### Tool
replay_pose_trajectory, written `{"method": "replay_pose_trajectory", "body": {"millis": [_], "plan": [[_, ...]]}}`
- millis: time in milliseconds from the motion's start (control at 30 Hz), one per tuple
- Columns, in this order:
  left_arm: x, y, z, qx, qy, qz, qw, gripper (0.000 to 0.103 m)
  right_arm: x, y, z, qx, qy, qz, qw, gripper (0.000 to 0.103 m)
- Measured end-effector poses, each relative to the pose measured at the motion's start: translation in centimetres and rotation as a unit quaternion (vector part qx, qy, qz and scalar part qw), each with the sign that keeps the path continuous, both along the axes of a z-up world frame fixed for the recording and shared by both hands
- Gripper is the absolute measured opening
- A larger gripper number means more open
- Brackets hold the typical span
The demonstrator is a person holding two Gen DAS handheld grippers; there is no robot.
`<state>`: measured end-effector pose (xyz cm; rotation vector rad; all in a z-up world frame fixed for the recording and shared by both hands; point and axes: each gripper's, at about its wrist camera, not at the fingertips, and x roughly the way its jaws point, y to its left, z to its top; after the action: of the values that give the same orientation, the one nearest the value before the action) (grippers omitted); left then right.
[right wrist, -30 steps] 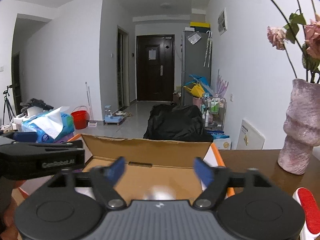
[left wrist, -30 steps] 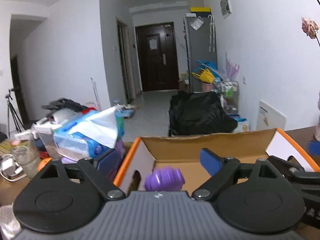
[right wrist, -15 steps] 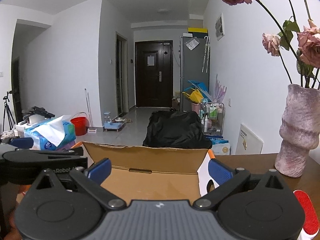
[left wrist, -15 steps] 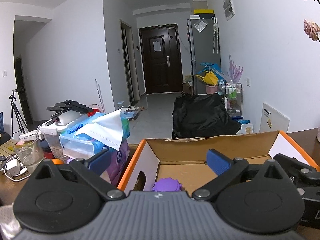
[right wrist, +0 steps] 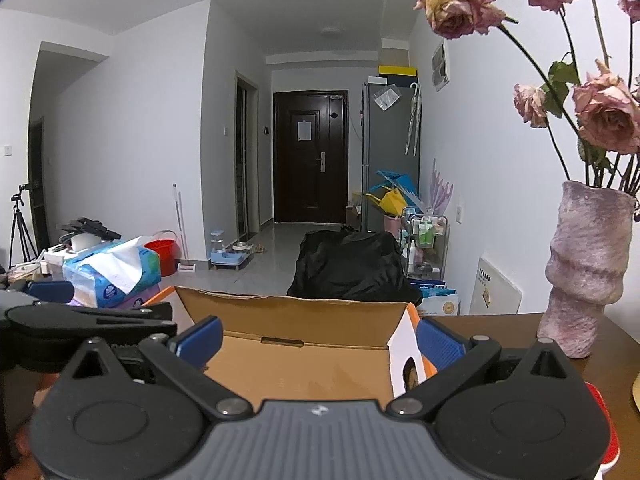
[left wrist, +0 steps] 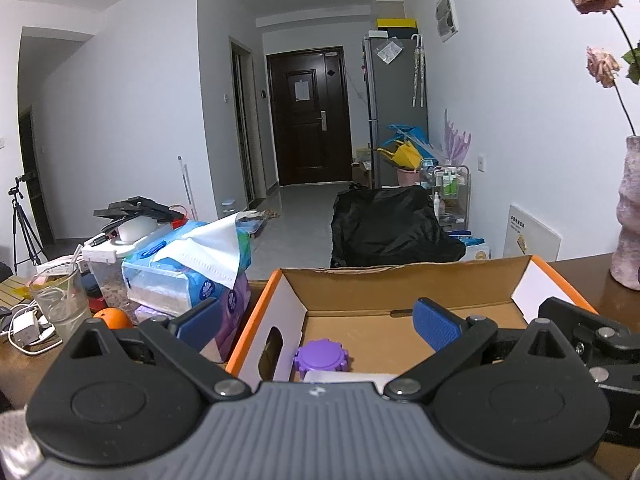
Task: Organize rigid objects
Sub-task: 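Open both tools to drop the purple cap and tape ring into the box, then withdraw both tools from the cardboard box back over the table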
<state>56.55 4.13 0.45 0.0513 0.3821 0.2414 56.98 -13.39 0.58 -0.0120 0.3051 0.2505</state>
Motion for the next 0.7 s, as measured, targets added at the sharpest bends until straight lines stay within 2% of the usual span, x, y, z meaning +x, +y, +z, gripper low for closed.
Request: {"method": "replay_pose_trajectory", "body": {"millis": [700], "plan": [[-8.6,0.0,0.1,-0.02,0.007,-0.027,0.9994,0.103,-7.7,-2.4,-0.4,-0.002,0.009,-0.01,1.0,0.103]]}}
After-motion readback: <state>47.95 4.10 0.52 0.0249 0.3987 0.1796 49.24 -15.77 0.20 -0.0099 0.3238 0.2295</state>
